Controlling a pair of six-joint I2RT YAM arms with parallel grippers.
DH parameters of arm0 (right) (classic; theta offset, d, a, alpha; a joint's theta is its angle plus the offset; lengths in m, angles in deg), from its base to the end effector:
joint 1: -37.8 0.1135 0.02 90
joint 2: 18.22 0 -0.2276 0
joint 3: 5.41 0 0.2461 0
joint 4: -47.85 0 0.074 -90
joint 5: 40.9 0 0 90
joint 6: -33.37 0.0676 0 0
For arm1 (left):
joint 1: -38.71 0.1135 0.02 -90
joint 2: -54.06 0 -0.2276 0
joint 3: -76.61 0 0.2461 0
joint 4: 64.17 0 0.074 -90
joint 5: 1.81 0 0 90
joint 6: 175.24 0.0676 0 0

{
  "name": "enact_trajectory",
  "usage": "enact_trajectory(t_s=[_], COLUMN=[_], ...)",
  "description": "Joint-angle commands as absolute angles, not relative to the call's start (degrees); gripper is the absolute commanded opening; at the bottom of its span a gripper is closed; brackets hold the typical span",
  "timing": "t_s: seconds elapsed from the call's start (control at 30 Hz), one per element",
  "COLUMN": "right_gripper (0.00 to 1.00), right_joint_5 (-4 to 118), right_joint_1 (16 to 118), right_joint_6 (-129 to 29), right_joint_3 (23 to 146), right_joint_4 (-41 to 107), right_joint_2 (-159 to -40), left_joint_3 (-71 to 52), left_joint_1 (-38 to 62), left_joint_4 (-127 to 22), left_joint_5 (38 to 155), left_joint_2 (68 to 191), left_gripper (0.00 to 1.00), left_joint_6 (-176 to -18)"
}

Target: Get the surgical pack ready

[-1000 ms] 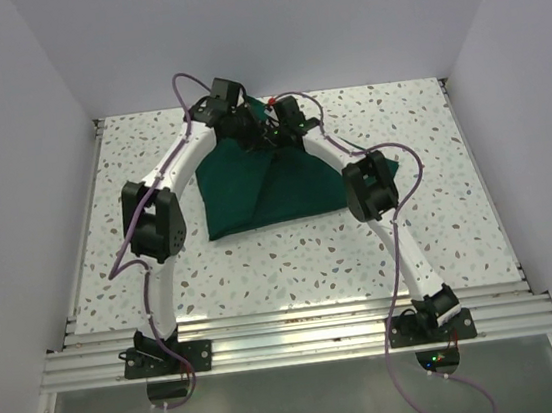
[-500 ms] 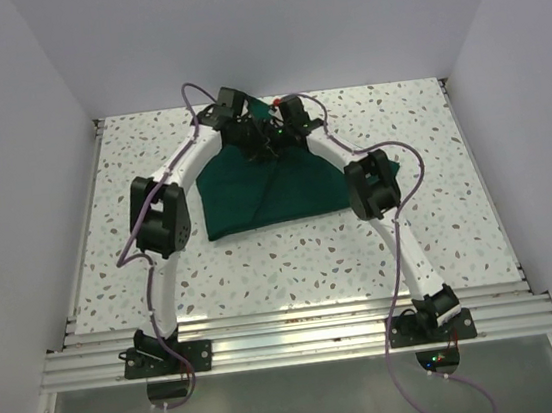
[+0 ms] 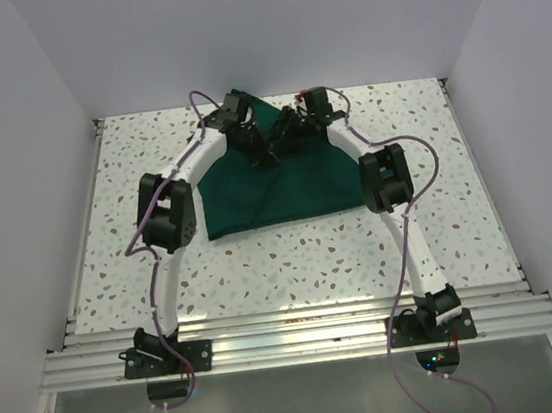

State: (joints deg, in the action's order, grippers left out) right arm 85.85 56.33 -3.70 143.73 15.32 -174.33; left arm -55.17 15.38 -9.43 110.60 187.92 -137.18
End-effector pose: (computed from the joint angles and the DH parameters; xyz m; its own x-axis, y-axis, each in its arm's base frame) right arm 0.5288 0.2199 0.0943 -0.9160 0.3673 -0.1615 0.0639 0.5308 0.8451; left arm 0.4474 -0.2210 0.1544 -0.9129 -0.3990 -0.0862 -0.2613 0.7334 -0.6276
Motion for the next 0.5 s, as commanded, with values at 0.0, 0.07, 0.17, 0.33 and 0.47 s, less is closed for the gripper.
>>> enact_trajectory(t_s=[0.0, 0.07, 0.17, 0.33, 0.47], right_gripper=[0.55, 0.56, 0.56, 0.55, 0.56], right_joint_5=[82.94, 82.94, 82.68, 81.19, 80.83], right_joint_1=[52.75, 51.96, 50.9, 49.49, 49.58], right_joint_6=[-4.51, -5.03, -6.96, -11.53, -14.7], right_joint_3=[145.2, 145.64, 145.82, 145.82, 144.94], right_joint_4=[12.29, 11.59, 9.57, 4.83, 1.66], right_joint_2=[-173.0, -172.47, -171.15, -168.17, -165.44], left_joint_3=[-58.08, -58.87, -59.05, -61.33, -58.98], left_joint_1=[14.9, 14.9, 14.98, 15.25, 16.03], left_joint_4=[-11.47, -11.47, -12.26, -11.65, -9.45], left_joint_5=[112.88, 113.59, 114.73, 112.2, 106.58], left_joint_2=[188.7, 189.49, 189.85, 187.66, 182.56], left_gripper=[0.0, 0.0, 0.0, 0.5, 0.6], left_joint_6=[-137.88, -137.62, -136.66, -128.69, -121.64])
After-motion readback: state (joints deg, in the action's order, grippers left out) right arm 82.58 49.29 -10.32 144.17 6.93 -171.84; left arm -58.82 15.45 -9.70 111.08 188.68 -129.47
